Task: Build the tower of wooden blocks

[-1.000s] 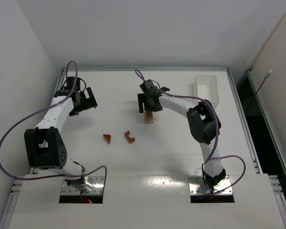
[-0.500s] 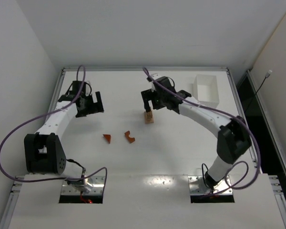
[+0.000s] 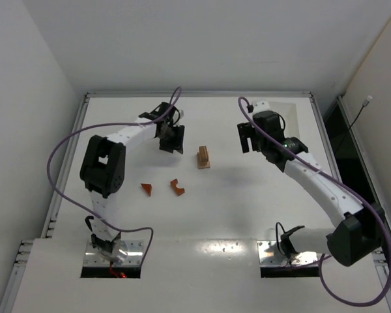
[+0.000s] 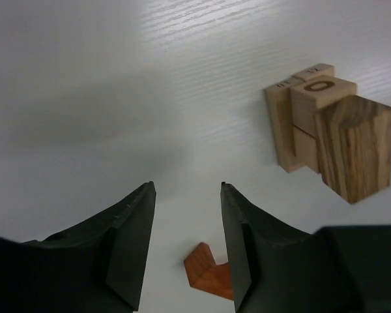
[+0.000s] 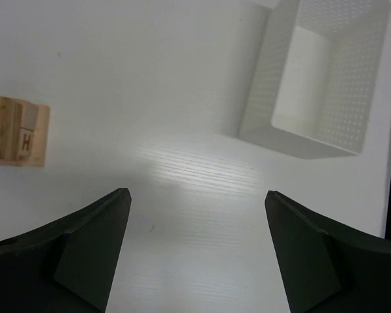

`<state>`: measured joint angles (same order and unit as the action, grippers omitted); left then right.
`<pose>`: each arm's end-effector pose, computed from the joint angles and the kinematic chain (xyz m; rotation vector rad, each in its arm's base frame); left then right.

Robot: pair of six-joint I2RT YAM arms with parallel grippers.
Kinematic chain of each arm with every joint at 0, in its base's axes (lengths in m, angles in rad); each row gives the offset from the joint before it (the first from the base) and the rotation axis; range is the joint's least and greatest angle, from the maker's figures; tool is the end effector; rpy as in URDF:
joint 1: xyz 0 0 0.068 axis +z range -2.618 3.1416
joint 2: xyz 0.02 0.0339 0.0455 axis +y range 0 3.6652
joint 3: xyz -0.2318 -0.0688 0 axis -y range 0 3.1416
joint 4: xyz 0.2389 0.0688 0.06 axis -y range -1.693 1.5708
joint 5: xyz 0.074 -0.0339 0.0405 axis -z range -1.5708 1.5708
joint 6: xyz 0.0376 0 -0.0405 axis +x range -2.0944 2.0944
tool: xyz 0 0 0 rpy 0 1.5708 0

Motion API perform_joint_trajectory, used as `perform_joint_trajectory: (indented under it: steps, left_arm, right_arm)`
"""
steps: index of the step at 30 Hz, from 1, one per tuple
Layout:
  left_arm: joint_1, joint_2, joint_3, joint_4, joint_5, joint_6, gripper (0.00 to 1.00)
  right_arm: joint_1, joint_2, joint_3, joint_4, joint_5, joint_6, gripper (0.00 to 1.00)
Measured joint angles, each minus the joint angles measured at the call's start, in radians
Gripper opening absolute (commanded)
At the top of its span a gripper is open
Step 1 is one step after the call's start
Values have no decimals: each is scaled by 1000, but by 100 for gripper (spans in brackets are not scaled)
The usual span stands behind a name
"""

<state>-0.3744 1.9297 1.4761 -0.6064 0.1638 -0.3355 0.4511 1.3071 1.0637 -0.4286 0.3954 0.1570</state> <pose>0.3670 -0.1508 0.1829 0.1097 2.6816 -0.4500 0.2682 0.1138 0.2703 -0.1108 2.1818 -0.1016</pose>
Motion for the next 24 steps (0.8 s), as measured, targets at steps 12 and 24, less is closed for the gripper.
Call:
perform_joint_trajectory:
  steps: [12, 24]
  left_arm:
    - [-56, 167, 139, -51, -25, -77, 53]
    - [-115, 168, 178, -49, -22, -92, 55]
  right_arm:
    - [-127, -58, -42, -45, 11, -3, 81]
    - [-173, -64, -56, -53, -43, 2, 81]
